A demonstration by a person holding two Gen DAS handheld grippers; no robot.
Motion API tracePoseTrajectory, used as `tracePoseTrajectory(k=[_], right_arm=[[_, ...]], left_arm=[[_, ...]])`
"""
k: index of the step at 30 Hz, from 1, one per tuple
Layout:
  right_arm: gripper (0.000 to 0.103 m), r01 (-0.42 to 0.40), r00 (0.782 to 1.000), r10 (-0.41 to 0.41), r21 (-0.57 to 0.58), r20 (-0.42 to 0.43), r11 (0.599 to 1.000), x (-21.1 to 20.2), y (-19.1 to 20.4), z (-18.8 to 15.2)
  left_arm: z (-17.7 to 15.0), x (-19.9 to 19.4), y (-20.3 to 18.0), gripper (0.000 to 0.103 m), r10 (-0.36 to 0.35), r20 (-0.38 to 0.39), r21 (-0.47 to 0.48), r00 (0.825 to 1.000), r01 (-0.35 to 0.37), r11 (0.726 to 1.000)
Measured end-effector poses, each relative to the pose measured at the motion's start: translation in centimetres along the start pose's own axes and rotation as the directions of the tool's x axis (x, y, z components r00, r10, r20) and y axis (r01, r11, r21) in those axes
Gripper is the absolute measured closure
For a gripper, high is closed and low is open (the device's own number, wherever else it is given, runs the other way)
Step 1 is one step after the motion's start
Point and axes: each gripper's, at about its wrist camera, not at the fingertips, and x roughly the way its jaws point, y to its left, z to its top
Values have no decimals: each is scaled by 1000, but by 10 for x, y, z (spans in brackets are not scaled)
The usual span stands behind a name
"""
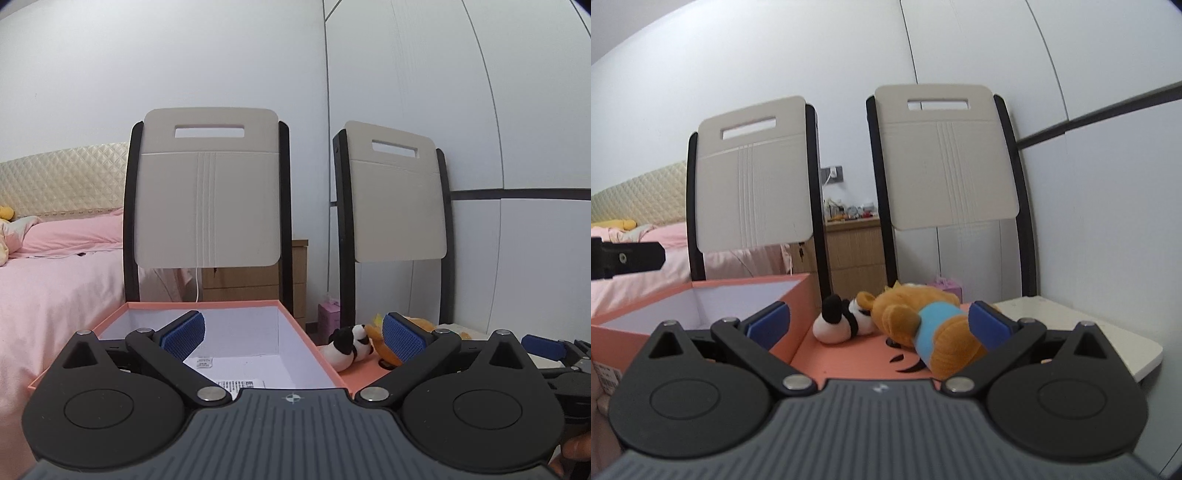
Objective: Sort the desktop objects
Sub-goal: 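Move the right gripper toward the brown teddy bear, then close the right gripper on the teddy bear's body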
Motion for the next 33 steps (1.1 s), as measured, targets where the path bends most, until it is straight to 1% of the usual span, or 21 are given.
tracePoseTrajectory(k=[3,6,9,13,18,21,24,26,29,31,33], right_arm=[[0,-22,999,21,-20,-28,1000,2,4,-3],[0,-77,997,75,-43,-34,996,-2,10,-4],[0,-108,993,105,-67,-47,992,-5,18,-6],[0,-120,992,116,-79,-53,990,-8,22,-6],[0,-112,993,108,-86,-52,990,-13,21,2],[0,-133,990,126,-122,-66,984,-17,22,8],[0,-179,981,164,-152,-104,972,-15,21,15],[0,-203,977,186,-174,-107,964,-10,18,23],[0,-209,975,194,-148,-109,966,9,7,36],[0,-218,971,200,-142,-128,966,26,-1,45],[0,-224,969,200,-166,-148,960,42,-8,49]], left_arm=[[2,2,5,0,-2,-11,-23,1000,2,1000],[5,0,12,0,-2,-11,-60,1000,2,998],[7,0,17,0,0,-15,-79,1000,-1,997],[6,2,21,0,9,-22,-91,1000,-11,996],[2,5,25,0,15,-34,-104,999,-18,994],[1,3,27,0,29,-30,-106,999,-32,994],[-3,0,28,0,57,-17,-103,998,-59,993],[-6,-1,29,0,68,-16,-90,998,-69,994],[-9,-2,30,0,94,-18,-82,995,-95,992],[-10,-3,32,0,97,-20,-88,995,-98,991],[-12,-4,30,0,105,-21,-76,994,-106,991]])
